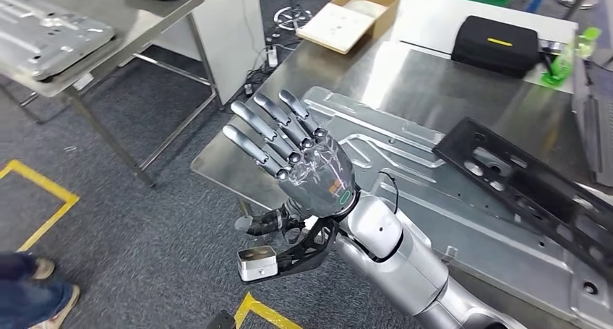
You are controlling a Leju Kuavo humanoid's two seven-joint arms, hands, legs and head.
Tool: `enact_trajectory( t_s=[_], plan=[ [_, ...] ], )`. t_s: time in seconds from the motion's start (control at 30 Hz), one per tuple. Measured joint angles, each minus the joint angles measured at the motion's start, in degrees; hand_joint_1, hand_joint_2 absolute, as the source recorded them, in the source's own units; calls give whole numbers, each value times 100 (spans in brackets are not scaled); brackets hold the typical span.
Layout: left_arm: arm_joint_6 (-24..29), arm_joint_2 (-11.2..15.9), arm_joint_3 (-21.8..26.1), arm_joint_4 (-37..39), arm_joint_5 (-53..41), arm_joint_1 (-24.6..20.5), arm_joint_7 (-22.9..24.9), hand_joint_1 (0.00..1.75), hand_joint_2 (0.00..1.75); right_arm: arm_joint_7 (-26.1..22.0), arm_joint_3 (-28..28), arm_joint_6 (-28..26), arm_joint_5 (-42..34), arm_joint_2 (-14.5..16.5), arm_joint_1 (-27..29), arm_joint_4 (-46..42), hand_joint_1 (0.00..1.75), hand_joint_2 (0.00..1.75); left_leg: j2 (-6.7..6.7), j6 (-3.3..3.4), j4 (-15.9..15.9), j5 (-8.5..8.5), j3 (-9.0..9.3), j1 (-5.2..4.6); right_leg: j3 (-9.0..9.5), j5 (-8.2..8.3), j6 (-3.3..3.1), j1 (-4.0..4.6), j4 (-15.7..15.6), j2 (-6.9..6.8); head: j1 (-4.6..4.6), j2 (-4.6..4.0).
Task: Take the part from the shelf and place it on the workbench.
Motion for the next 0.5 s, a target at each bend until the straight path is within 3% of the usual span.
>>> enact_trajectory(
  t_s=[0.03,0.13,0.2,0.27,0.3,0.37,0.43,0.5],
  plan=[
    [2,7,0,0,2,14,0,0,0,0,1,-1,-1,0,-1,9,0,0,25,-15,-90,101,51,12,2,-13,8,-2,10,-77,-1,0],
    [10,37,0,0,7,26,1,0,0,0,4,-7,-8,3,-11,18,0,0,273,5,-1145,597,616,8,27,-78,67,14,60,-274,0,0],
    [25,50,1,0,11,28,6,0,0,-2,5,-19,-29,9,-27,18,0,0,361,92,-1500,682,792,-30,50,-112,121,46,77,-376,2,0],
    [37,57,2,0,16,53,11,0,0,-4,8,-28,-49,16,-38,17,0,0,243,185,-1530,687,795,-45,81,-129,180,55,64,-474,4,0],
    [40,61,2,0,18,71,11,0,0,-4,9,-31,-52,21,-43,17,0,0,183,221,-1551,701,804,-37,89,-161,215,41,85,-435,5,0],
    [41,67,3,0,19,85,13,0,0,-4,11,-37,-56,28,-55,16,0,0,76,294,-1590,733,824,-9,-31,-380,266,7,392,-168,6,0],
    [41,69,4,0,19,79,14,0,0,-4,13,-43,-59,27,-49,27,0,0,-33,333,-1592,742,817,-8,-371,-732,281,-8,1103,121,7,0],
    [40,72,4,0,19,83,13,0,0,-4,14,-44,-60,21,-29,41,0,0,-176,344,-1580,741,813,-18,-663,-860,278,-4,1632,200,6,0]
  ],
)
